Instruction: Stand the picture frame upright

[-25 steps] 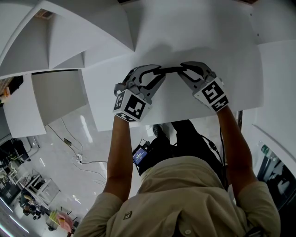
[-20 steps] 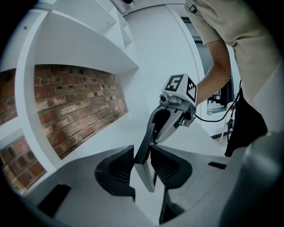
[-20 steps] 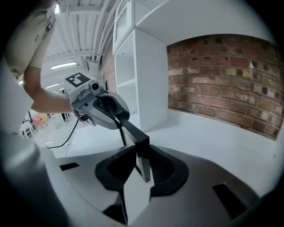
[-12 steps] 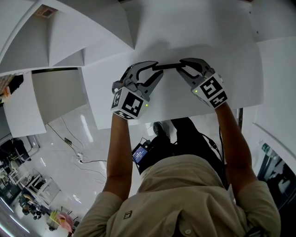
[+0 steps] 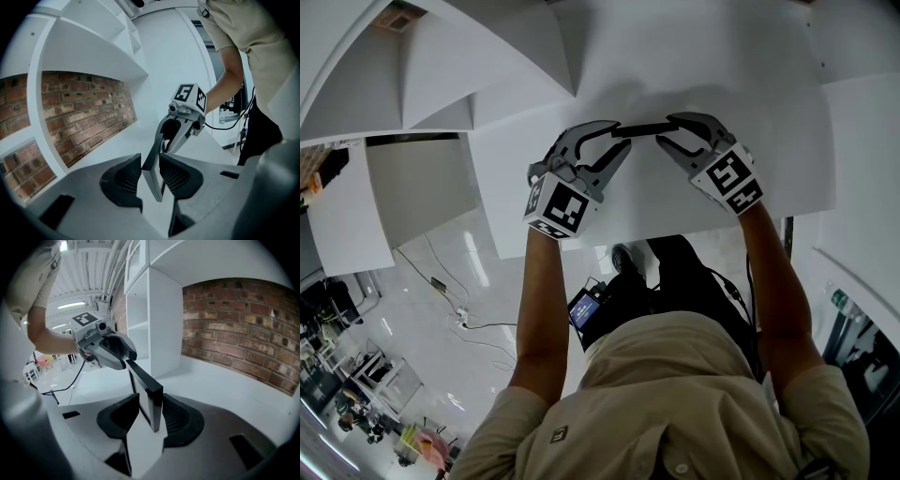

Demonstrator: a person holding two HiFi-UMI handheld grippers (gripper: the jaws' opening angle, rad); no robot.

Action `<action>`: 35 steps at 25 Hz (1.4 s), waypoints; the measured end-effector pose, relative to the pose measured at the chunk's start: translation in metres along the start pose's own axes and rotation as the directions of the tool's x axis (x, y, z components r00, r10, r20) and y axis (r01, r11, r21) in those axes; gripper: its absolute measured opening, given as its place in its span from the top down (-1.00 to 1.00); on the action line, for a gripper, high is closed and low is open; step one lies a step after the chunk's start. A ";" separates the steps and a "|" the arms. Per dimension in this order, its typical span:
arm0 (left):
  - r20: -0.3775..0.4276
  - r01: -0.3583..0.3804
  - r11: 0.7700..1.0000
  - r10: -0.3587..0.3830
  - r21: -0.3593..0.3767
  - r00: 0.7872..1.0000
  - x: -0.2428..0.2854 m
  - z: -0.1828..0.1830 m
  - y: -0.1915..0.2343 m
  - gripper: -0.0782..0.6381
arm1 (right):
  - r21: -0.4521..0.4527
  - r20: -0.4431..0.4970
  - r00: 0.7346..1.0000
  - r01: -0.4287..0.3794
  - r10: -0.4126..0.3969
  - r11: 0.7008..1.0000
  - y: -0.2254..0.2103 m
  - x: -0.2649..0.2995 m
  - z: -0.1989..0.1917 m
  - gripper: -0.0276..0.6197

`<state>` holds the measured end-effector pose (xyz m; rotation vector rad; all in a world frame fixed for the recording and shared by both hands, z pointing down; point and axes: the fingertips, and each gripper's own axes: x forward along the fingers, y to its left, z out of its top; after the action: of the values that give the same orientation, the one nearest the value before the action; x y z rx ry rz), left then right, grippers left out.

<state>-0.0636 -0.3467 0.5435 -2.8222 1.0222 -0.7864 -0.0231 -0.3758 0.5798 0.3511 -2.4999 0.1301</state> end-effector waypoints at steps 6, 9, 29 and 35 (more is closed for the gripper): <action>0.007 -0.003 1.000 0.003 -0.001 1.000 -0.004 0.004 0.001 0.49 | 0.003 -0.002 1.000 0.006 -0.006 1.000 -0.001 -0.002 0.002 0.40; 0.009 -0.008 1.000 0.008 0.001 1.000 -0.008 0.005 0.002 0.49 | 0.005 -0.001 1.000 0.012 -0.012 1.000 -0.002 -0.002 0.003 0.37; 0.088 -0.146 0.988 0.149 -0.047 0.985 -0.097 0.060 0.000 0.50 | -0.008 0.043 0.989 0.144 -0.144 0.989 0.013 -0.064 0.036 0.32; 0.138 -0.189 0.978 0.200 -0.088 0.970 -0.161 0.087 -0.018 0.53 | 0.011 0.127 0.972 0.196 -0.196 0.980 0.050 -0.114 0.078 0.45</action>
<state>-0.1168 -0.2466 0.3990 -2.7326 1.3029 -0.5239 0.0088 -0.3163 0.4493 0.6212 -2.5729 0.0269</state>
